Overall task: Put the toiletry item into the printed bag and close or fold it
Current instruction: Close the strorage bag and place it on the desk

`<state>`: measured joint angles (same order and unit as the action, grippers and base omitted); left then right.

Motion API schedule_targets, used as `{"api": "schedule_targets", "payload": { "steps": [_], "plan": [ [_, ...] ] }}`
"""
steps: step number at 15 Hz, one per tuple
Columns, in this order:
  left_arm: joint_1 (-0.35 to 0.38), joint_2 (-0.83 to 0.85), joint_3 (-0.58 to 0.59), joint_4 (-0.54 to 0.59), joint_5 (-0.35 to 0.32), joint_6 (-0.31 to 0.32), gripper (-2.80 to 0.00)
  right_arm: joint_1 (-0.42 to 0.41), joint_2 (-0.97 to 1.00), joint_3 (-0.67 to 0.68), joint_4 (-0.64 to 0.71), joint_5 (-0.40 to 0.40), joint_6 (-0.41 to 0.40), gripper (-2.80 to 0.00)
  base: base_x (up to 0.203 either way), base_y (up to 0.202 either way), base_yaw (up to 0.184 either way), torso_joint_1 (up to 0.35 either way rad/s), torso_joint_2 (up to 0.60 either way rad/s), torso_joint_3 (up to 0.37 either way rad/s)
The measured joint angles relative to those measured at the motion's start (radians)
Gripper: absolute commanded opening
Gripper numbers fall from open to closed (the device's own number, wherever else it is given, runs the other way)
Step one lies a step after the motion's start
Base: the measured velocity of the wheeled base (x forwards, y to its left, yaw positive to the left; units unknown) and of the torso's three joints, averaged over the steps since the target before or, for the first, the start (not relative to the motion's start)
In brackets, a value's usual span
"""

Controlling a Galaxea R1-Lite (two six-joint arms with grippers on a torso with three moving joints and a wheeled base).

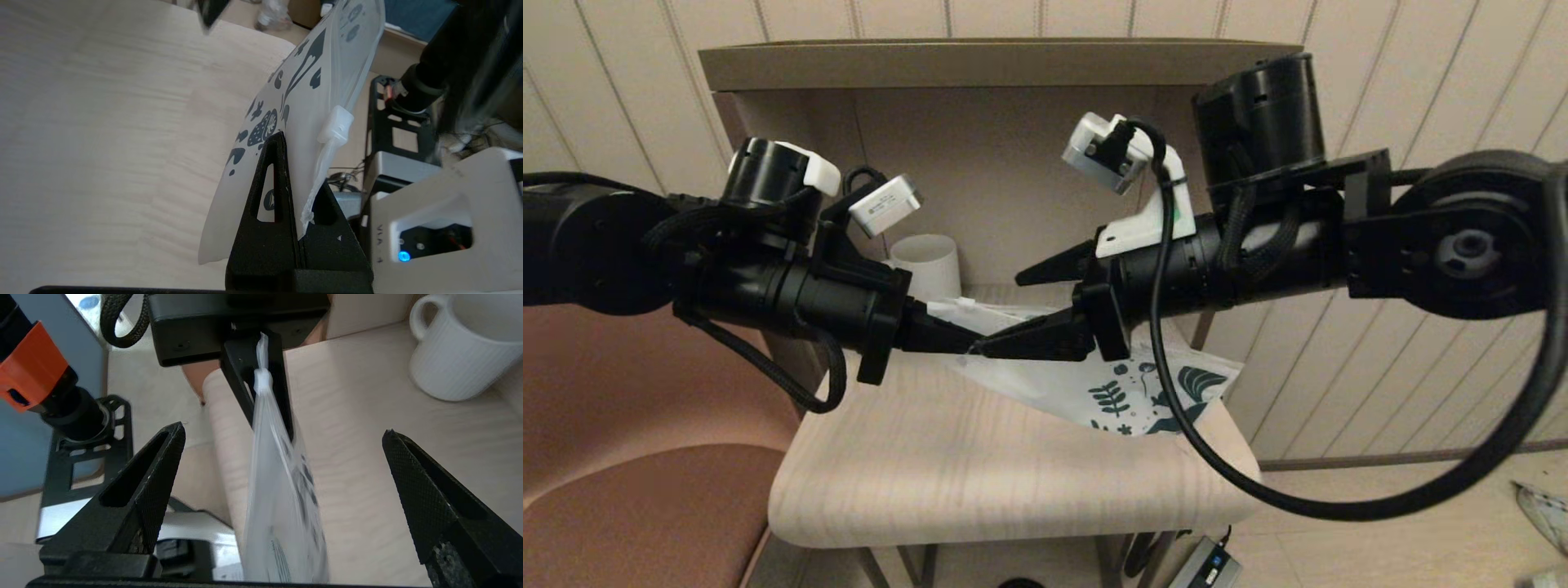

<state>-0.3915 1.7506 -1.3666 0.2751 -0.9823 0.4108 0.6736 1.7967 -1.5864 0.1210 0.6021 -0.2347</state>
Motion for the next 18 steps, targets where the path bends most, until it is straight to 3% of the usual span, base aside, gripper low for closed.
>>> {"api": "schedule_targets", "payload": {
  "steps": [5, 8, 18],
  "plan": [
    [0.000, 0.032, -0.118, 0.205, 0.022, 0.009, -2.80, 0.012, 0.063, -0.232, 0.230, -0.020, -0.035, 0.00, 0.000, 0.000, 0.000, 0.000, 0.00, 0.000],
    [0.000, 0.049, -0.136, 0.217, 0.023, 0.026, -2.80, 0.014, 0.092, -0.298, 0.284, -0.018, -0.053, 0.00, 0.000, 0.000, 0.000, 0.000, 0.00, 0.000],
    [0.000, 0.058, -0.140, 0.217, -0.010, 0.022, -2.80, 0.032, 0.147, -0.359, 0.282, 0.003, -0.021, 0.00, 0.000, 0.000, 0.000, 0.000, 0.00, 0.000]
  ]
}}
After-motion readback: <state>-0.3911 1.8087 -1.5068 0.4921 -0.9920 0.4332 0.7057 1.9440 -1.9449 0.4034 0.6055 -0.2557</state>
